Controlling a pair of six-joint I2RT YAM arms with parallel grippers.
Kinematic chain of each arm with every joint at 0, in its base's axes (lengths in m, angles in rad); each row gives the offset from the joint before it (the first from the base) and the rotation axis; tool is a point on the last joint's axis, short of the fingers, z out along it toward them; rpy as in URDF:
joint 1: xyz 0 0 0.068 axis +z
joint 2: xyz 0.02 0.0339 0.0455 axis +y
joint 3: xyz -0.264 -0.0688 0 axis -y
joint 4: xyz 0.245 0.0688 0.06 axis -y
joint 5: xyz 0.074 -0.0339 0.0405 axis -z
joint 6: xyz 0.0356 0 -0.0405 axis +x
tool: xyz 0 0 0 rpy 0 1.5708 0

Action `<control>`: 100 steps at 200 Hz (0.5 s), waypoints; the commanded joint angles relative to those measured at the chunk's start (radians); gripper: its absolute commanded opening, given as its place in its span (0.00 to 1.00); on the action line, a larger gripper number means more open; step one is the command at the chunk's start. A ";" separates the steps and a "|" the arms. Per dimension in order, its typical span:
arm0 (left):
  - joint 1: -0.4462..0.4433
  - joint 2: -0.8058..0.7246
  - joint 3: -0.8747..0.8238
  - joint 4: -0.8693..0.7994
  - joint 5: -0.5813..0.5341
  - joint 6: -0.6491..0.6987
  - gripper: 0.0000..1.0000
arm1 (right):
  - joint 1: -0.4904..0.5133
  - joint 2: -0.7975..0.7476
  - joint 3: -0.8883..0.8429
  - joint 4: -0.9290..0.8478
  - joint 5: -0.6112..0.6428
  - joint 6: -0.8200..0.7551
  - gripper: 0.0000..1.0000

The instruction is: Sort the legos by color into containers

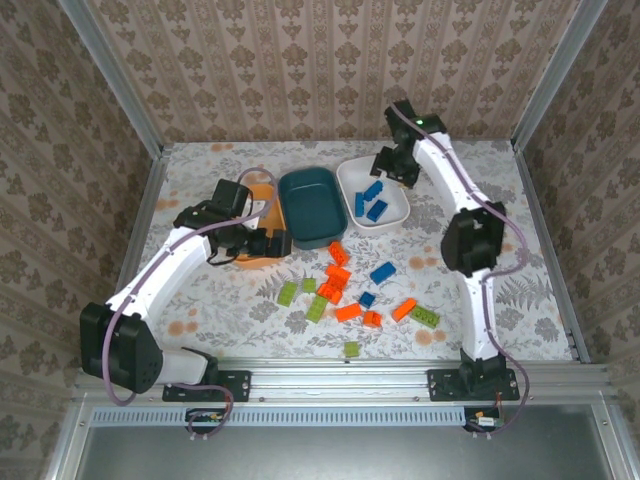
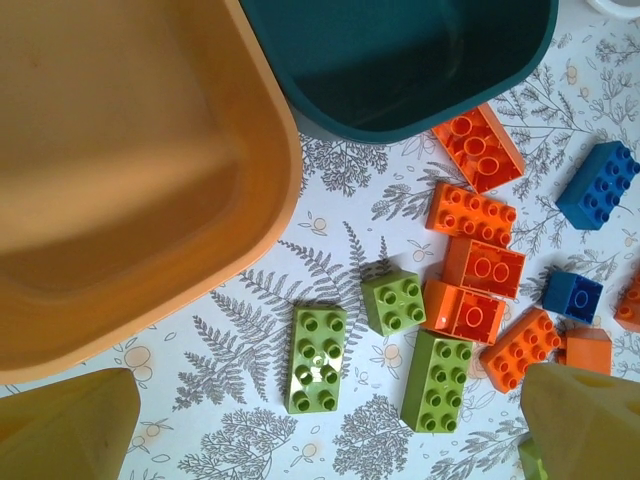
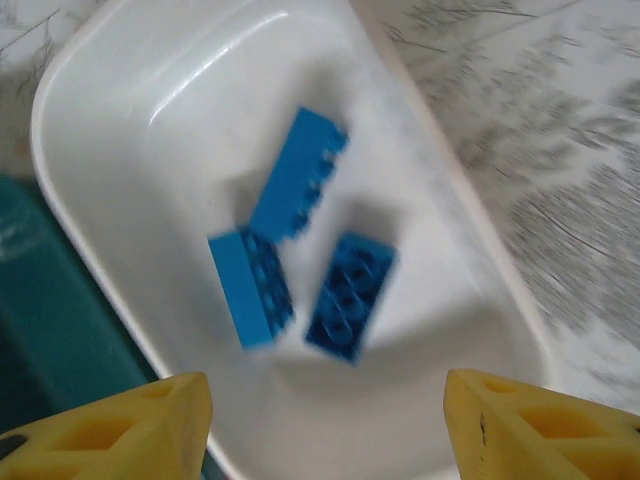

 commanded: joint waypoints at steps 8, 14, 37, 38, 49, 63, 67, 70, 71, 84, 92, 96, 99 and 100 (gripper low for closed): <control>-0.016 0.003 0.038 0.029 -0.013 -0.058 1.00 | -0.127 -0.380 -0.430 -0.072 0.038 -0.081 0.67; -0.025 0.005 0.035 0.038 -0.016 -0.077 1.00 | -0.164 -0.444 -0.536 -0.057 0.024 -0.075 0.68; -0.078 0.023 0.031 0.069 -0.038 -0.141 1.00 | -0.287 -0.620 -0.882 -0.001 -0.022 -0.066 0.76; -0.083 0.025 0.031 0.070 -0.040 -0.144 1.00 | -0.294 -0.625 -0.893 0.002 -0.023 -0.066 0.76; -0.109 0.042 0.030 0.093 -0.051 -0.175 1.00 | -0.341 -0.665 -1.009 0.036 -0.034 -0.056 0.80; -0.139 0.071 0.037 0.114 -0.052 -0.215 1.00 | -0.415 -0.690 -1.133 0.088 -0.096 -0.021 0.81; -0.146 0.081 0.040 0.120 -0.051 -0.224 1.00 | -0.436 -0.695 -1.163 0.103 -0.117 -0.002 0.81; -0.151 0.088 0.044 0.125 -0.049 -0.230 1.00 | -0.450 -0.700 -1.187 0.118 -0.133 0.016 0.81; -0.153 0.091 0.047 0.125 -0.049 -0.230 1.00 | -0.454 -0.702 -1.193 0.123 -0.141 0.020 0.81; -0.172 0.129 0.076 0.129 -0.050 -0.238 1.00 | -0.501 -0.730 -1.284 0.215 -0.210 0.095 0.81; -0.182 0.156 0.101 0.123 -0.056 -0.232 1.00 | -0.515 -0.742 -1.319 0.267 -0.233 0.139 0.80; -0.185 0.171 0.115 0.119 -0.057 -0.228 1.00 | -0.518 -0.743 -1.328 0.285 -0.238 0.158 0.80; -0.187 0.182 0.123 0.116 -0.059 -0.226 1.00 | -0.518 -0.742 -1.332 0.296 -0.240 0.172 0.80; -0.188 0.185 0.127 0.115 -0.059 -0.225 1.00 | -0.519 -0.740 -1.334 0.299 -0.240 0.173 0.80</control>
